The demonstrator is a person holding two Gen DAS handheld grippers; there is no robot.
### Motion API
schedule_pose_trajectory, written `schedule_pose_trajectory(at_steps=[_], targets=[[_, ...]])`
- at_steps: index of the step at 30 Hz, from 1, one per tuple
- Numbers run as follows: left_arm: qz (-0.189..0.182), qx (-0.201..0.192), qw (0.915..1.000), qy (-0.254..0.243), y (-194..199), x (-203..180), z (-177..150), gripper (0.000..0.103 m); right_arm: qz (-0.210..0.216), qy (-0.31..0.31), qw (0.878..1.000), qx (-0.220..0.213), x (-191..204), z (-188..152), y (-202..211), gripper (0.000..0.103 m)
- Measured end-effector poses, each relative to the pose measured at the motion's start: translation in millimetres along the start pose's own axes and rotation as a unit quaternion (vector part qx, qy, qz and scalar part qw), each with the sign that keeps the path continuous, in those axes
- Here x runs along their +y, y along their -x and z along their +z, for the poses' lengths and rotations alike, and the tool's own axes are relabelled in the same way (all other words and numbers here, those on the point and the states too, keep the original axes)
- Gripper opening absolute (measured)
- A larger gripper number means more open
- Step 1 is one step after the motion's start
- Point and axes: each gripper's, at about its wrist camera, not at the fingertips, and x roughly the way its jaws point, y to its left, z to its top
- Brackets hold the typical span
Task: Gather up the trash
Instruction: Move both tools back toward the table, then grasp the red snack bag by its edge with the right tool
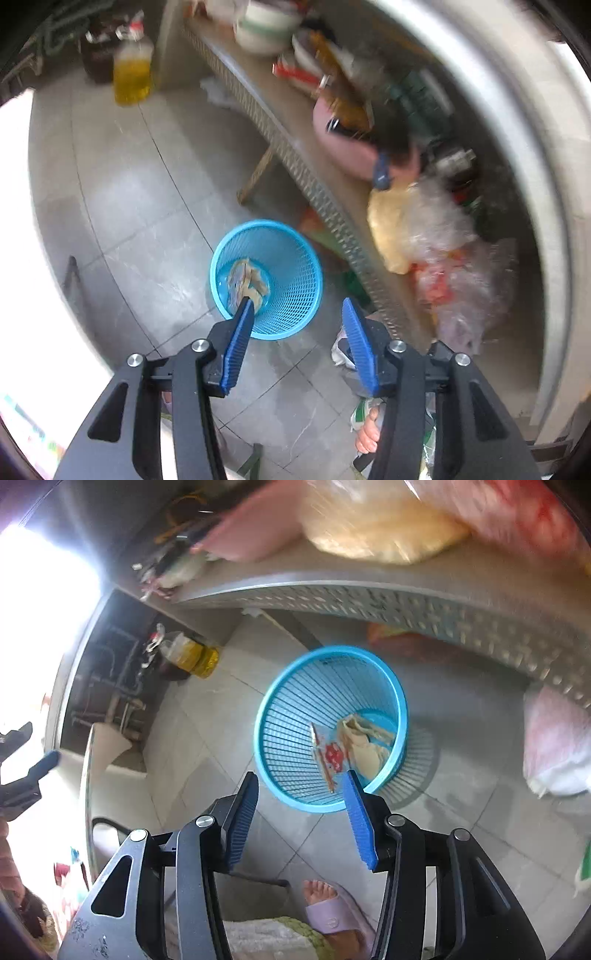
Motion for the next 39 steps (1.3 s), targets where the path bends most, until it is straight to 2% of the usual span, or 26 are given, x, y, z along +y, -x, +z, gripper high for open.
schedule_pose_trajectory(at_steps=[5,11,14,19,21,24,27,31,36,39], targets=[[-0.001,-0.066,0.9974,-0.028,84,3,-51,0.051,0.017,0.064,0.998,-0.018,37,-9,35,0.055],[0.043,-0.16,0.9852,-0.046,171,27,-142,0.057,0.065,0.138,0.988,-0.013,91,-30,65,0.064],[0.083,-0.211,0.9737,-0.023,210,49,-195,0.058,0.099,0.173,0.98,0.008,120,-41,72,0.066],[0.118,-0.282,0.9514,0.036,263,82,-271,0.06,0.18,0.2,0.961,0.057,164,-59,80,0.069],[0.133,-0.305,0.9419,0.048,275,91,-292,0.06,0.216,0.204,0.951,0.087,181,-68,78,0.069],[0.178,-0.326,0.927,0.054,283,99,-313,0.06,0.265,0.202,0.932,0.139,205,-84,72,0.069],[0.2,-0.328,0.9214,0.057,283,108,-322,0.06,0.311,0.18,0.911,0.203,224,-106,60,0.069],[0.197,-0.327,0.9218,0.068,282,128,-327,0.06,0.348,0.106,0.886,0.287,235,-131,27,0.069],[0.191,-0.331,0.9214,0.071,276,140,-326,0.059,0.369,0.01,0.864,0.343,237,-151,-2,0.07],[0.185,-0.334,0.9208,0.078,276,151,-327,0.055,0.376,-0.044,0.852,0.36,243,-158,-14,0.07]])
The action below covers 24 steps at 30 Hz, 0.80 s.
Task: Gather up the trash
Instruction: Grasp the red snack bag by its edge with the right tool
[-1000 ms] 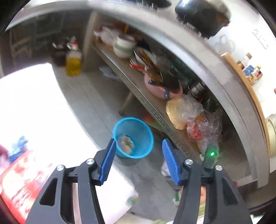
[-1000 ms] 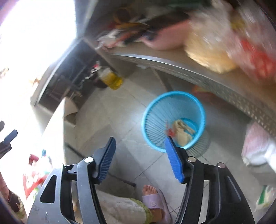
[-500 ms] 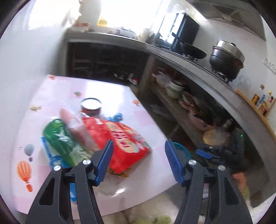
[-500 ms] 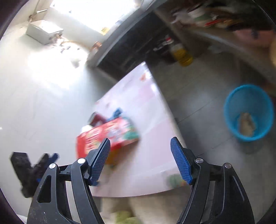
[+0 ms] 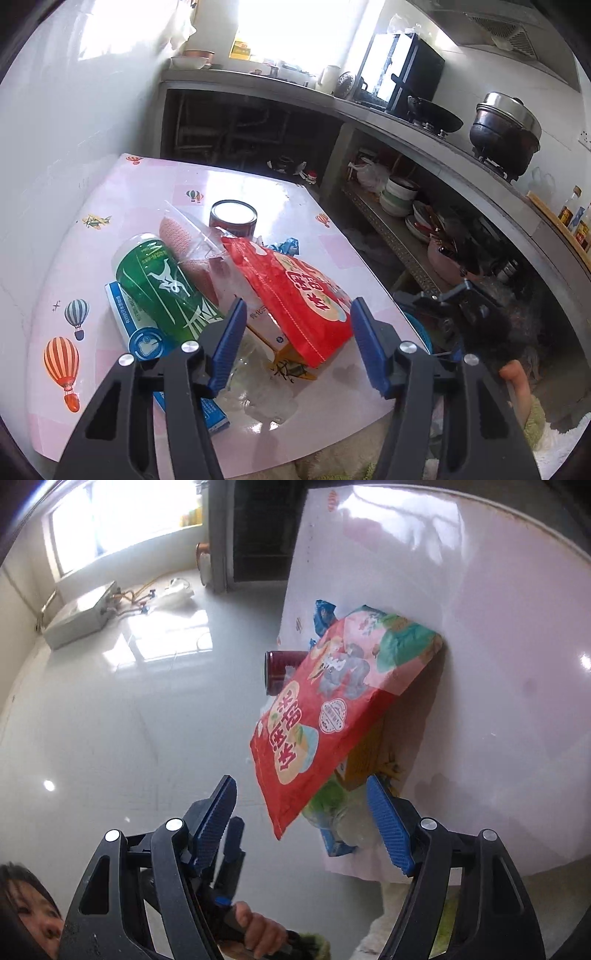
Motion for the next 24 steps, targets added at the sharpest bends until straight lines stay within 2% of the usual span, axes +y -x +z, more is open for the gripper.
schedule_pose_trajectory(at_steps=[7,12,18,20,22,23,24], targets=[[-0.017,-0.002,0.9993,0.032,-5,19,-4,0.043,0.023,-0.055,0.998,0.003,-4,9,-18,0.069],[-0.029,0.011,0.9983,0.049,-12,27,-6,0.036,0.024,-0.079,0.996,0.015,-6,9,-32,0.059],[-0.043,0.023,0.9967,0.065,-15,35,-12,0.031,0.068,-0.119,0.99,0.024,-21,9,-35,0.037],[-0.047,0.03,0.9957,0.073,-15,40,-15,0.029,0.077,-0.121,0.989,0.027,-25,7,-31,0.019],[-0.045,0.03,0.9954,0.079,-13,44,-18,0.029,0.086,-0.122,0.988,0.031,-26,6,-29,0.012],[-0.043,0.029,0.9954,0.081,-12,45,-19,0.029,0.09,-0.119,0.988,0.035,-24,6,-29,0.004],[-0.041,0.027,0.9953,0.084,-11,47,-20,0.029,0.089,-0.111,0.989,0.038,-23,6,-27,0.003]])
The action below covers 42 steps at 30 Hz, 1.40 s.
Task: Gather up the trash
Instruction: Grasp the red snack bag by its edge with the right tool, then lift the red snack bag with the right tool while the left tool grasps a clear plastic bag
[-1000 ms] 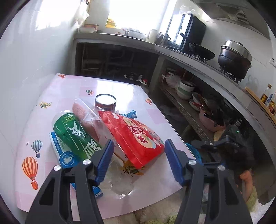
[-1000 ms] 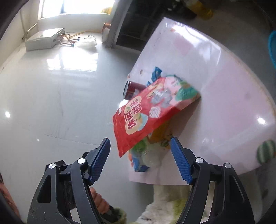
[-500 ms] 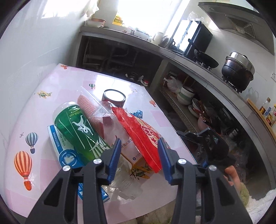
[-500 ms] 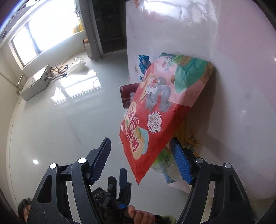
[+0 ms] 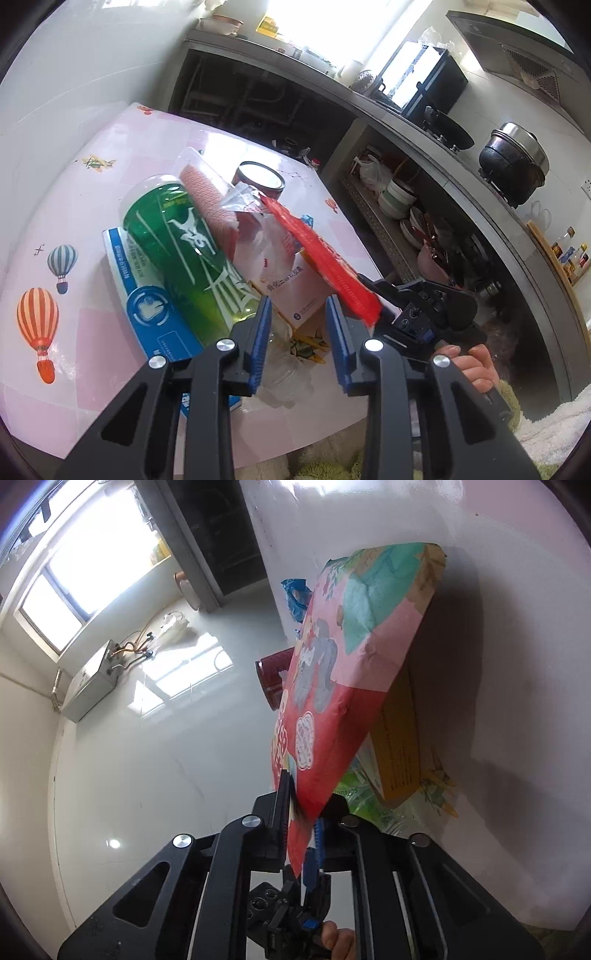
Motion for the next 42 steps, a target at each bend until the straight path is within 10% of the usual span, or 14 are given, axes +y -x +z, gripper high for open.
schedule_pose_trajectory(at_steps=[19,29,42], targets=[[0.002,-0.002,1.0,-0.001,-9,-2,7,0.029,0.005,0.07,0.997,0.009,20,-13,70,0.0],[0.043,-0.001,0.9986,-0.031,-30,-20,30,0.045,-0.161,0.119,0.979,0.028,14,-20,63,0.0],[0.105,0.063,0.9914,-0.046,-91,-21,55,0.046,-0.203,0.142,0.969,-0.006,17,-13,60,0.007]])
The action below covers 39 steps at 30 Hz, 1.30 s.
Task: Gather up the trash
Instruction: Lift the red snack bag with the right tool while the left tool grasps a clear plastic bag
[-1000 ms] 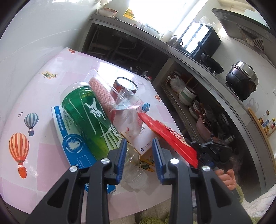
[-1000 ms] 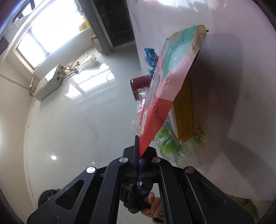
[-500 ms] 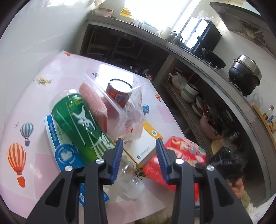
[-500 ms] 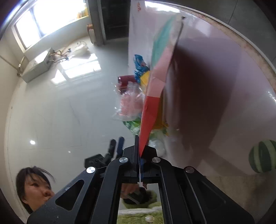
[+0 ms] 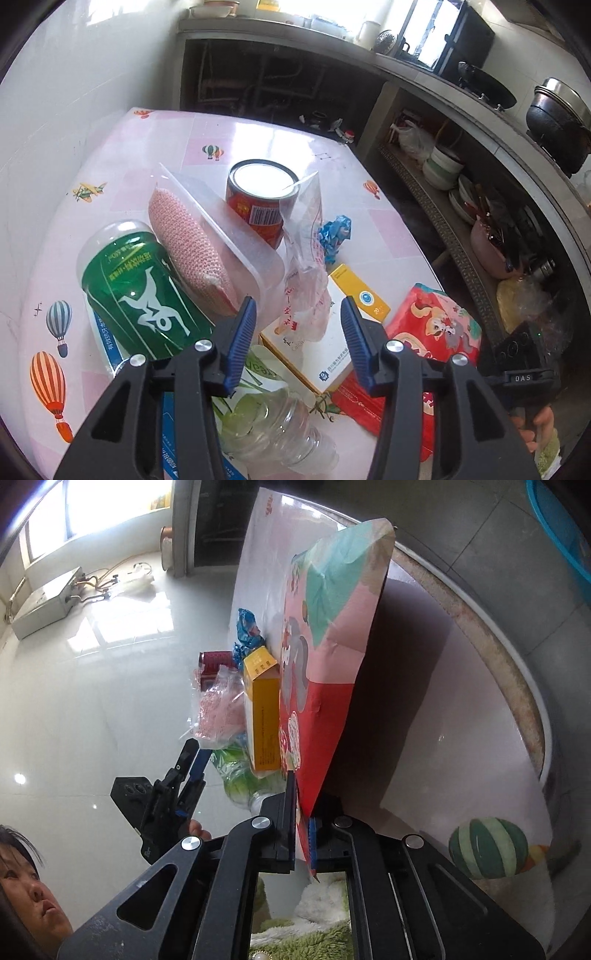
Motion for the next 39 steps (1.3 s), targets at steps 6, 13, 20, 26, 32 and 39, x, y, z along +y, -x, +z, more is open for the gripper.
schedule_pose_trajectory(at_steps=[6,13,20,26,32,39], targets=[[0.001,0.001,1.0,-0.002,-4,-5,-3,0.045,-0.001,0.003,1.0,-0.004,-3,-1,1,0.011],[0.028,-0.031,0.999,-0.018,15,-16,-6,0.045,0.002,0.004,1.0,-0.002,-12,-3,10,0.011],[0.016,-0.084,0.9944,-0.062,27,-30,-3,0.045,0.005,0.002,1.0,0.0,-15,-1,13,0.009],[0.033,-0.053,0.9963,-0.059,5,-27,8,0.045,0.005,0.003,1.0,-0.002,-14,-1,13,0.009],[0.032,-0.031,0.9968,-0.067,-3,-31,4,0.042,0.003,0.005,1.0,-0.003,-12,1,15,0.009],[0.035,-0.02,0.9973,-0.062,-5,-28,0,0.011,0.005,0.002,1.0,-0.008,-13,2,18,0.006]])
